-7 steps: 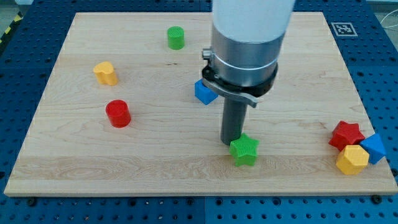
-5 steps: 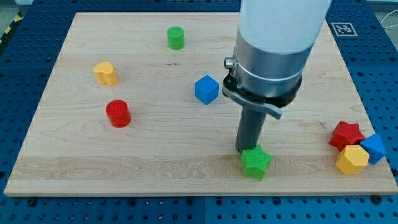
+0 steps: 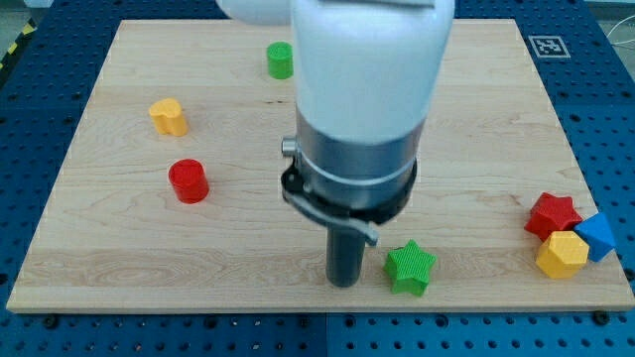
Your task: Slide the green star closer to yellow hexagon
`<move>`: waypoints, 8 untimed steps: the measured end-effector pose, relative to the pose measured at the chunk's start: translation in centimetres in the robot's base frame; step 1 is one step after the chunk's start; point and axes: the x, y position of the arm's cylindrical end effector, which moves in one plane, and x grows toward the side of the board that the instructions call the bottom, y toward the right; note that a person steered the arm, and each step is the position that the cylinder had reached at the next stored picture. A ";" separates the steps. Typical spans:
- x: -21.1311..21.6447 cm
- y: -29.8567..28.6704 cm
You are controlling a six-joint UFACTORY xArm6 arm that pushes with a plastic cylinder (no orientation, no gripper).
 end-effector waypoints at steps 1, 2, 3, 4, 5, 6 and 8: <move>1.0 0.0; 0.7 1.4; -1.3 4.9; -2.7 7.5; -2.8 7.7; -2.8 7.7; -2.5 8.2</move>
